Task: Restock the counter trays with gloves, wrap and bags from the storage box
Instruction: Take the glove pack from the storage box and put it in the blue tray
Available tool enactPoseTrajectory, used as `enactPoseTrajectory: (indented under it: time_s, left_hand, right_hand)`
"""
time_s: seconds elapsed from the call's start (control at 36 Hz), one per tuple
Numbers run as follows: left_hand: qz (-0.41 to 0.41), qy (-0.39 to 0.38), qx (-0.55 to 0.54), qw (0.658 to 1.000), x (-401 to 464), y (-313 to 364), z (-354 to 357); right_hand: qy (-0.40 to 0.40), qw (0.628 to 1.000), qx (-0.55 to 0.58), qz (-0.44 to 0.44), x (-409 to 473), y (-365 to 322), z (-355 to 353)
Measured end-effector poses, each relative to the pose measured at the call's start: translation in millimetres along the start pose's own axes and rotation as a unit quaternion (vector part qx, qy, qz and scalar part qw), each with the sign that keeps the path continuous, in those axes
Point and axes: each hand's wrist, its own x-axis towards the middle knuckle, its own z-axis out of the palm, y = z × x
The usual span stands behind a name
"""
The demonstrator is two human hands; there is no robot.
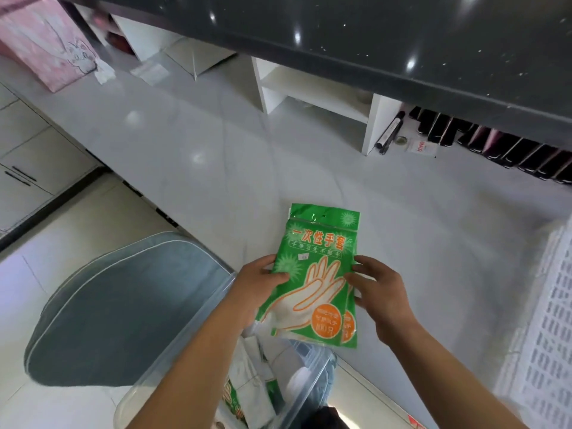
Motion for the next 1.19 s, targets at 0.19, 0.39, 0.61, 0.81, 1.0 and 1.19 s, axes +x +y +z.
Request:
enactPoseTrajectory:
  time_s: [0.19,0.39,0.61,0.81,1.0,1.19]
  left_hand:
    - [-0.03,-0.049,-0.071,0.996,-28.6,-22.2,8.3]
    - [-0.029,-0.137,-0.112,0.984,-77.3,-52.5,-5.3]
    - [0.105,-0.192,-0.17,0.961,-167.0,-96.8,-11.3]
    - [0.165,-0.245,-0.175,0.939,-229.9,-141.2,-10.0]
    - [0.217,-0.322,-0.164,0.907,-287.5,-152.4,35.2]
    - [0.242,-0.384,-0.123,0.882,-330.4,-157.2,91.5]
  right_hand:
    - [0.008,0.997,-0.017,0.072,-20.5,0.5,-10.5]
    - [-0.042,0.993,-0.107,0.03,-75.5,1.4,-30.9]
    - [0.01,0.97,-0.206,-0.129,-179.5,19.0,-32.8]
    - [0.013,0.984,-0.091,-0.155,-280.8,47.9,-69.3]
    - [-0.024,0.991,-0.029,-0.129,-381.6,86.8,-140.0]
    - [0.021,0.994,0.011,-0.11,-436.4,122.3,-206.4]
